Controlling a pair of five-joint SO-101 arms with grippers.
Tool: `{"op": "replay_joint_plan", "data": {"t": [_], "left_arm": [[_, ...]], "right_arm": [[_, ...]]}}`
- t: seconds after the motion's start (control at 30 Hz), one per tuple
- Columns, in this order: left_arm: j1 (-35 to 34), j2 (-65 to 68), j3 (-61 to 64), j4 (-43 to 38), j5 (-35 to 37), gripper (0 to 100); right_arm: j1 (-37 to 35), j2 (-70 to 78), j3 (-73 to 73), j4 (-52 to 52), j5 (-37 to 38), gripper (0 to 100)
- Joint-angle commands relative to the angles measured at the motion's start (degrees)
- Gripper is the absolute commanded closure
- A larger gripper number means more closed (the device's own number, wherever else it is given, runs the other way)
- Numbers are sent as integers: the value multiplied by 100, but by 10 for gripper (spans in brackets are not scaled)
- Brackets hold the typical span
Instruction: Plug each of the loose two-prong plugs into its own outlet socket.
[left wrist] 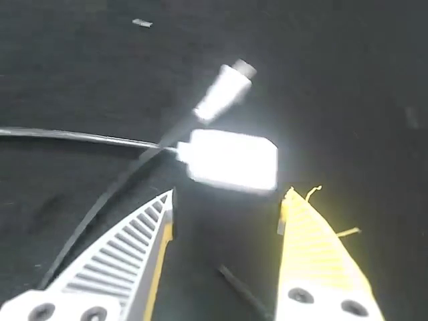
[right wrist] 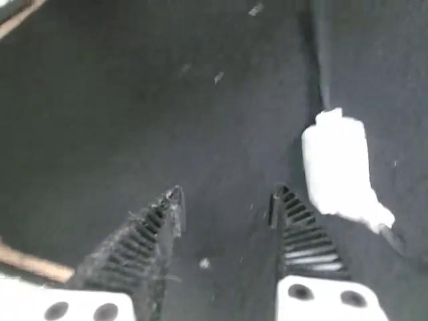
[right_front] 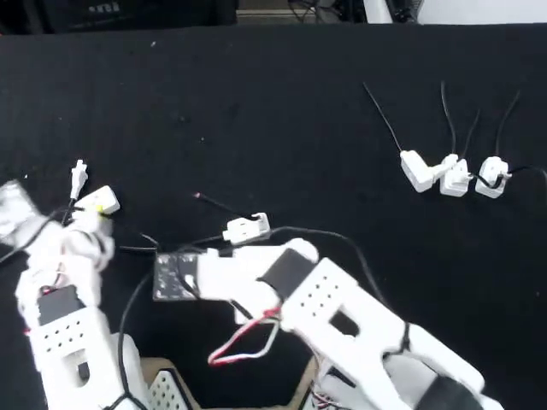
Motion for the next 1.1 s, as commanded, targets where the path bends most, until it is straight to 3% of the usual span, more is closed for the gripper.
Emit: {"op": "replay_joint_plan", "data": {"t": [0.0, 0.43, 0.7, 1.07], "left_arm": [[-435, -53, -444, 26, 360, 744], [-435, -53, -505, -18, 369, 744], [-409, -62, -505, -26, 369, 744], [-268, -62, -453, -18, 369, 744]], "right_arm": [[97, 716, -347, -484, 185, 794], [1090, 3275, -2642, -413, 1846, 793], [1662, 4251, -3284, -598, 1881, 793], [1714, 5420, -3662, -607, 1855, 798]]}}
